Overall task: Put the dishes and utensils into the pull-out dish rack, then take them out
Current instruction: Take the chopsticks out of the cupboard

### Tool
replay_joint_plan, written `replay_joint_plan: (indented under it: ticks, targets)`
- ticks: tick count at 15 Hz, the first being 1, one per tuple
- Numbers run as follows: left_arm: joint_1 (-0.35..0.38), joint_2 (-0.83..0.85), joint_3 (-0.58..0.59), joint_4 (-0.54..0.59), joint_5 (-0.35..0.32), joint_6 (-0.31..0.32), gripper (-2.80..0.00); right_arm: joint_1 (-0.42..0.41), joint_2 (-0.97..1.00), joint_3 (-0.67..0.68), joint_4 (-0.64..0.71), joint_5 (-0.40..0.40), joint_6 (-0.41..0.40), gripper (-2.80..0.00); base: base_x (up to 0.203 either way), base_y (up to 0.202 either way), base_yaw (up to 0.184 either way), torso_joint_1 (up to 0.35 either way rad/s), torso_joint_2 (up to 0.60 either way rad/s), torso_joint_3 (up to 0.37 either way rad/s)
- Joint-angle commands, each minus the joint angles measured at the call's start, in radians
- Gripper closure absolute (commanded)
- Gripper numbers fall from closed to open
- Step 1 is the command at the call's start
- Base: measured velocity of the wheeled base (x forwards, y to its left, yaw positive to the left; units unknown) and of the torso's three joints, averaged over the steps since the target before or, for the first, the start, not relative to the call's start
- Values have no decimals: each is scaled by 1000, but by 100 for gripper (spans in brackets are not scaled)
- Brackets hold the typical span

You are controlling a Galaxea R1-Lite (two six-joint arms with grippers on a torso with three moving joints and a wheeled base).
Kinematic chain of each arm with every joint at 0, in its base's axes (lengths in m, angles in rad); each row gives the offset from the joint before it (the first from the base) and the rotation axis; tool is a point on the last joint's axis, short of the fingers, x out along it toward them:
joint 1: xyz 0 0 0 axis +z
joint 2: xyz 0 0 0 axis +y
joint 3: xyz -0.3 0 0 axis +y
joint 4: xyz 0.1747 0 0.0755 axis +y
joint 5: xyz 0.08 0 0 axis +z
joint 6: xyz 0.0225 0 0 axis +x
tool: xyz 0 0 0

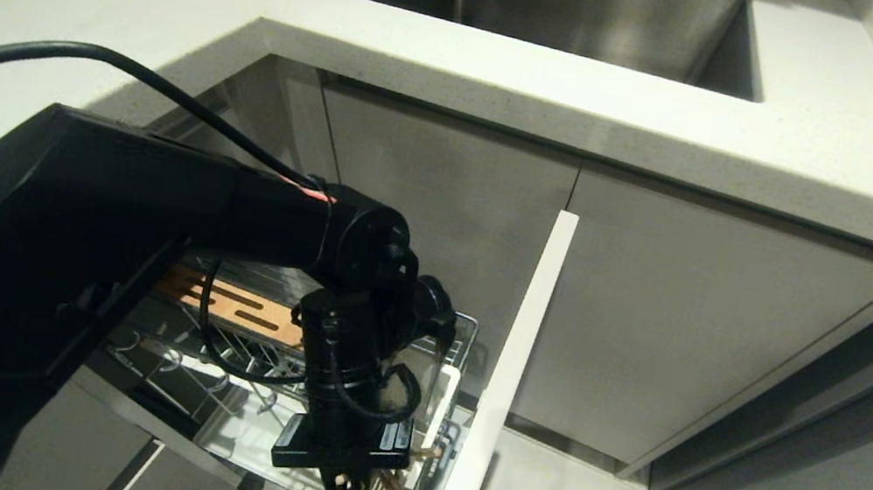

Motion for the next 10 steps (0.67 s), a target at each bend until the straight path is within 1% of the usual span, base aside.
replay_joint_plan:
  ticks: [1,3,5,10]
  targets:
    - [-2,-28,-2,10,-11,-5,0,0,0,0,0,0,0,0,0,0,0,0,0,0]
    - [-10,-74,-14,46,-20,-11,0,0,0,0,0,0,0,0,0,0,0,0,0,0]
    - [-22,-124,-32,74,-24,-39,0,0,1,0,0,0,0,0,0,0,0,0,0,0]
    - [-42,-186,-37,101,-42,-53,0,0,0,0,0,0,0,0,0,0,0,0,0,0]
